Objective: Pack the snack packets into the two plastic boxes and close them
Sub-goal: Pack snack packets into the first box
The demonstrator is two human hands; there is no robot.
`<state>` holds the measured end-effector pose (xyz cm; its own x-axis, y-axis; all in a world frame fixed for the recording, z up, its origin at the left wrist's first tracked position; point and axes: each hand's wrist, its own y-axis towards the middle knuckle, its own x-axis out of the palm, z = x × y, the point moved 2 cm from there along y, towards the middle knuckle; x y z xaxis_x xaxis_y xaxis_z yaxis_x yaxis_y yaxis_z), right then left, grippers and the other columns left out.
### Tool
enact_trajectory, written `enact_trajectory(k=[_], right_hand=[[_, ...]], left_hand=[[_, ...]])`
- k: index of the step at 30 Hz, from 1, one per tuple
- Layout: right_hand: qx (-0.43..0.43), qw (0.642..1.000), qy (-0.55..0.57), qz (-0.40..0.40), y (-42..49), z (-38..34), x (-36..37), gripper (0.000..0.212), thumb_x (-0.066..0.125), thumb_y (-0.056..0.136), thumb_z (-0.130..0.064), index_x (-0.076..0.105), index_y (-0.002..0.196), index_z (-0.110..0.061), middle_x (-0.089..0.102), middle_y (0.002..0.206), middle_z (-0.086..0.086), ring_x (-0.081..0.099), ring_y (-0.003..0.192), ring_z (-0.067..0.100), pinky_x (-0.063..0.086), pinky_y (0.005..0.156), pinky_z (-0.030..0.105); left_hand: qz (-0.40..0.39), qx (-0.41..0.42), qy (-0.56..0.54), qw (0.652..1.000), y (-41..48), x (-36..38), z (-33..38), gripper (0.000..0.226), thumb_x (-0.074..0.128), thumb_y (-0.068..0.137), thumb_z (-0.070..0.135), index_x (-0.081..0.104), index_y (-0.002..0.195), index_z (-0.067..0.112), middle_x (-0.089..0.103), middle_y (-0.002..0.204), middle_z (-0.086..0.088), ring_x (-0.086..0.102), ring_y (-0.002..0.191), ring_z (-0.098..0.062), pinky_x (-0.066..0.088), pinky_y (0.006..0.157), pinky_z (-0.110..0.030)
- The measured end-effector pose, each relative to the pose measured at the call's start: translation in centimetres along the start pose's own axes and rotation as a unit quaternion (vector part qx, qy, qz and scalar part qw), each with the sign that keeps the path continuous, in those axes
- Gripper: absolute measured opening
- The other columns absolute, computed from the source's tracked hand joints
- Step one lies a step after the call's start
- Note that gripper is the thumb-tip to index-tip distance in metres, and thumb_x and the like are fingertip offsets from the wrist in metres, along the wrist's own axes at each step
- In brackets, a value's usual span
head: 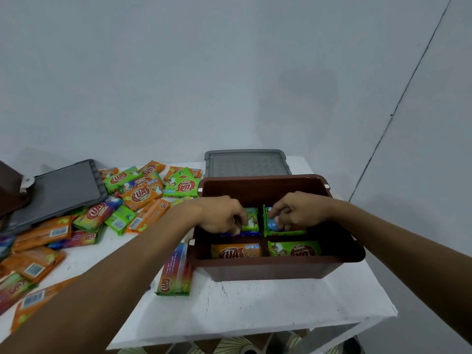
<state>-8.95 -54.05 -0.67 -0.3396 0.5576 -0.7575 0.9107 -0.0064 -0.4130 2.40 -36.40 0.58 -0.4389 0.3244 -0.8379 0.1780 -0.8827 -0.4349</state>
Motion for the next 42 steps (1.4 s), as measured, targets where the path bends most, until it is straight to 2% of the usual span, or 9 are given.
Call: enact_trajectory(k=[7,10,13,19,24,27,33,37,42], right_hand=[[-0.060,0.991,0.030,0.114,2.2,-5.6,-1.4,0.021,0.052,0.099,-0.017,0.065,0.115,-0.017,0.073,0.091,-0.001,0.070,0.078,0.008,0.053,0.069,0.019],[-0.092,0.982,-0.004,0.164,4.2,-9.7,-1.6,0.017,0.054,0.097,-0.019,0.067,0.108,-0.021,0.072,0.082,-0.008,0.067,0.071,0.003,0.048,0.066,0.011],[-0.118,0.969,-0.045,0.210,6.7,-14.3,-1.2,0.016,0.055,0.095,-0.019,0.069,0.103,-0.021,0.065,0.074,-0.015,0.057,0.064,-0.006,0.040,0.059,0.010],[-0.080,0.966,-0.181,0.164,12.3,-19.8,1.0,0.021,0.054,0.092,-0.028,0.066,0.109,-0.027,0.070,0.098,-0.006,0.064,0.089,0.011,0.054,0.077,0.034],[0.001,0.965,-0.249,0.084,15.2,-21.0,3.0,0.027,0.057,0.091,-0.028,0.060,0.117,-0.024,0.056,0.101,-0.005,0.058,0.091,0.013,0.050,0.075,0.029],[0.048,0.949,-0.295,0.098,16.6,-21.2,4.0,0.027,0.059,0.089,-0.034,0.059,0.111,-0.018,0.061,0.105,0.002,0.060,0.091,0.019,0.053,0.078,0.033],[0.132,0.947,-0.275,0.103,19.2,-21.5,6.1,0.060,0.068,0.075,-0.061,0.061,0.108,-0.012,0.064,0.103,0.006,0.060,0.091,0.022,0.055,0.081,0.038],[0.147,0.956,-0.239,0.085,19.8,-22.3,7.4,0.075,0.084,0.066,-0.046,0.051,0.120,-0.005,0.061,0.114,0.009,0.061,0.098,0.025,0.055,0.084,0.037],[0.166,0.966,-0.193,0.035,19.6,-22.7,6.7,0.061,0.082,0.072,-0.038,0.058,0.116,-0.003,0.061,0.108,0.010,0.058,0.097,0.022,0.049,0.082,0.029]], left_hand=[[0.236,0.013,-0.326,0.915,-7.2,-2.5,-7.0,0.024,0.062,0.094,0.015,0.064,0.117,0.011,0.072,0.108,-0.001,0.069,0.101,-0.012,0.054,0.091,-0.025],[0.330,-0.100,-0.225,0.911,-9.5,-0.6,-12.9,0.014,0.066,0.091,0.019,0.067,0.103,0.012,0.068,0.105,-0.004,0.066,0.100,-0.020,0.053,0.085,-0.028],[0.246,-0.247,-0.083,0.934,-10.8,3.2,-18.0,0.017,0.068,0.087,0.031,0.062,0.096,0.018,0.063,0.100,-0.003,0.061,0.092,-0.020,0.051,0.079,-0.033],[0.254,-0.265,-0.040,0.929,-9.8,5.9,-20.3,0.071,0.077,0.067,0.061,0.055,0.120,0.019,0.056,0.119,-0.002,0.055,0.103,-0.022,0.052,0.085,-0.036],[0.185,-0.240,-0.208,0.930,-10.0,3.9,-22.1,0.069,0.082,0.064,0.048,0.052,0.118,0.018,0.059,0.114,0.002,0.057,0.100,-0.017,0.052,0.087,-0.034],[0.159,-0.196,-0.390,0.886,-11.4,3.2,-23.7,0.049,0.074,0.072,0.036,0.057,0.113,0.015,0.059,0.112,-0.003,0.058,0.096,-0.018,0.052,0.088,-0.037],[0.102,-0.125,-0.697,0.699,-14.1,2.4,-26.1,0.040,0.050,0.082,0.014,0.055,0.119,0.002,0.067,0.106,-0.023,0.066,0.090,-0.034,0.052,0.092,-0.045],[0.083,-0.113,-0.704,0.696,-15.1,2.4,-27.1,0.042,0.050,0.095,0.034,0.052,0.127,0.006,0.065,0.117,-0.026,0.065,0.100,-0.037,0.049,0.099,-0.049],[0.053,-0.104,-0.696,0.708,-15.4,2.4,-27.0,0.058,0.048,0.093,0.056,0.054,0.131,0.013,0.066,0.116,-0.021,0.069,0.092,-0.032,0.059,0.080,-0.043]])
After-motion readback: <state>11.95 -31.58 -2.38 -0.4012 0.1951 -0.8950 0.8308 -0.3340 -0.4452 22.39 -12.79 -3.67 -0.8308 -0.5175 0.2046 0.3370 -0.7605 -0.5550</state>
